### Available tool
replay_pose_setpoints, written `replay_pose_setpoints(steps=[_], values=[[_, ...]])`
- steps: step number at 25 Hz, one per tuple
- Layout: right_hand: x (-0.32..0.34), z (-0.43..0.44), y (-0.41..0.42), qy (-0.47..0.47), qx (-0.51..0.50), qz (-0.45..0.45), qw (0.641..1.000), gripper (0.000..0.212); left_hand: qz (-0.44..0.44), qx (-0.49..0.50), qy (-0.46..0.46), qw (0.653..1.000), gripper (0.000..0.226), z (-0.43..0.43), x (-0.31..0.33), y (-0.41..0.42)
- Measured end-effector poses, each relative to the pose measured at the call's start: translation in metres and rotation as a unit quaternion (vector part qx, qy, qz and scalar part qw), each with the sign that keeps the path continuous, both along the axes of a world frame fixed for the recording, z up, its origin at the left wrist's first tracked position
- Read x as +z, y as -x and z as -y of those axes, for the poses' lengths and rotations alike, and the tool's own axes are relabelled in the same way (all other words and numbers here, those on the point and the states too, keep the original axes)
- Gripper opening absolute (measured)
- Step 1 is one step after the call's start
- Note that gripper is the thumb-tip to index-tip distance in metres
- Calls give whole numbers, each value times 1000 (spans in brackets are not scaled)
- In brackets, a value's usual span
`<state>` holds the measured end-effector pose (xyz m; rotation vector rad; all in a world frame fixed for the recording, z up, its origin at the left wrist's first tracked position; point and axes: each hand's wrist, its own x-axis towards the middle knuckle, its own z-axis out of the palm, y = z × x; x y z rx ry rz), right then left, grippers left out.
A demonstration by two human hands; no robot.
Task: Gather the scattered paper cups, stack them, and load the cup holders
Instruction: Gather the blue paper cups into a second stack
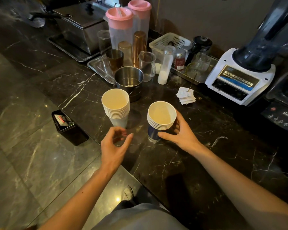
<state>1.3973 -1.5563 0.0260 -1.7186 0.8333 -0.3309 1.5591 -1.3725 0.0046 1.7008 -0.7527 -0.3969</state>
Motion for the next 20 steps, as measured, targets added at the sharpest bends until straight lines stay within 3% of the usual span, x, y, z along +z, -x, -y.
replay_pose_setpoints(steps=[2,4,7,9,20], values=[[-5,0,-4,3,-24,-9,1000,94,-10,56,-29,998,37,-4,-6,-11],[-9,-3,-9,-1,-37,-17,999,90,-33,83,-63,994,60,0,-9,-27],[-17,-5,-12,-14,-51,-38,998,93,-45,51,-96,993,93,14,-10,-50],[-23,-4,-14,-21,-60,-43,997,97,-46,25,-96,994,103,23,-13,-61],[-19,-19,-15,-15,-163,-27,986,86,-38,-47,-67,996,87,42,-18,-91]])
